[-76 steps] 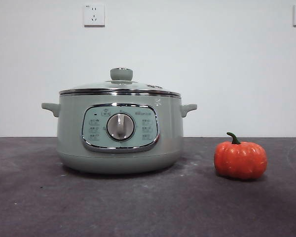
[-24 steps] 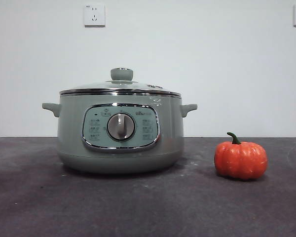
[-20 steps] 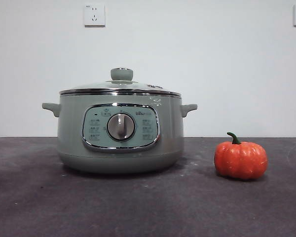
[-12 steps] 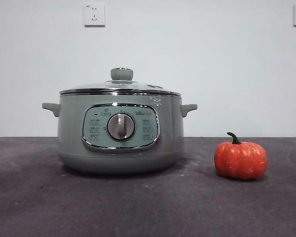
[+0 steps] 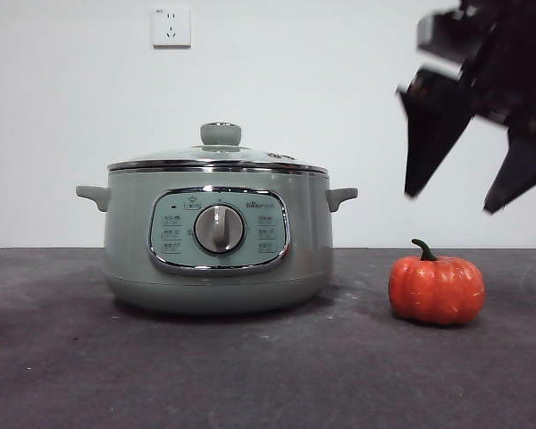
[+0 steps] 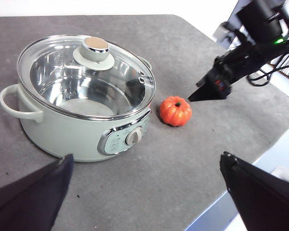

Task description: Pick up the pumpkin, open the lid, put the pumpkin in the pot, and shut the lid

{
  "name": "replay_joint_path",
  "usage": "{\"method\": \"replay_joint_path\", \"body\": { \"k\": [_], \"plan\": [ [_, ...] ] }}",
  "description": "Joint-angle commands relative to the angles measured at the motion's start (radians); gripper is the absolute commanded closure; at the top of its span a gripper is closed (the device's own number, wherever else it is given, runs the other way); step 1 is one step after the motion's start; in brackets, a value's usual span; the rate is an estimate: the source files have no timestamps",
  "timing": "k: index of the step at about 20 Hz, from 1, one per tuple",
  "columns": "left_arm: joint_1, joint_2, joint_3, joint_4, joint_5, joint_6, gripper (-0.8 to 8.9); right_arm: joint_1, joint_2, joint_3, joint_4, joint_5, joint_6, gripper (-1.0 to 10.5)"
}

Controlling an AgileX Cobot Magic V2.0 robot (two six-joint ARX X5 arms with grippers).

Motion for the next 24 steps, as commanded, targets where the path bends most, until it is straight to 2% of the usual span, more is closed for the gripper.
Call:
{"method": "replay_joint_path", "body": {
  "k": [1, 5, 13, 17, 19, 22, 24],
  "plan": [
    [-0.003, -0.001, 0.000, 0.003, 0.001, -0.006, 0.33, 0.016, 0.062, 0.003, 0.047, 0.010, -0.009, 2.2],
    [-0.003, -0.001, 0.000, 0.002, 0.000, -0.006, 0.33, 0.043, 0.154, 0.003, 0.095, 0.101, -0.021, 2.2],
    [-0.003, -0.001, 0.000, 0.003, -0.002, -0.006, 0.33, 0.053, 0.261, 0.003, 0.127, 0.104, -0.022, 2.4],
    [-0.003, -0.001, 0.000, 0.002, -0.024, -0.006, 0.33, 0.052, 0.269, 0.003, 0.129, 0.107, -0.015, 6.7],
    [-0.003, -0.001, 0.000, 0.002, -0.025, -0.006, 0.33, 0.052, 0.269, 0.003, 0.128, 0.103, -0.015, 9.5],
    [-0.003, -0.001, 0.000, 0.003, -0.032, -0.006, 0.33, 0.052, 0.254, 0.003, 0.127, 0.103, 0.001, 9.6],
    [-0.003, 0.000, 0.000, 0.010, -0.072, -0.006, 0.34, 0.052, 0.212, 0.003, 0.122, 0.103, 0.005, 9.6]
  ]
}}
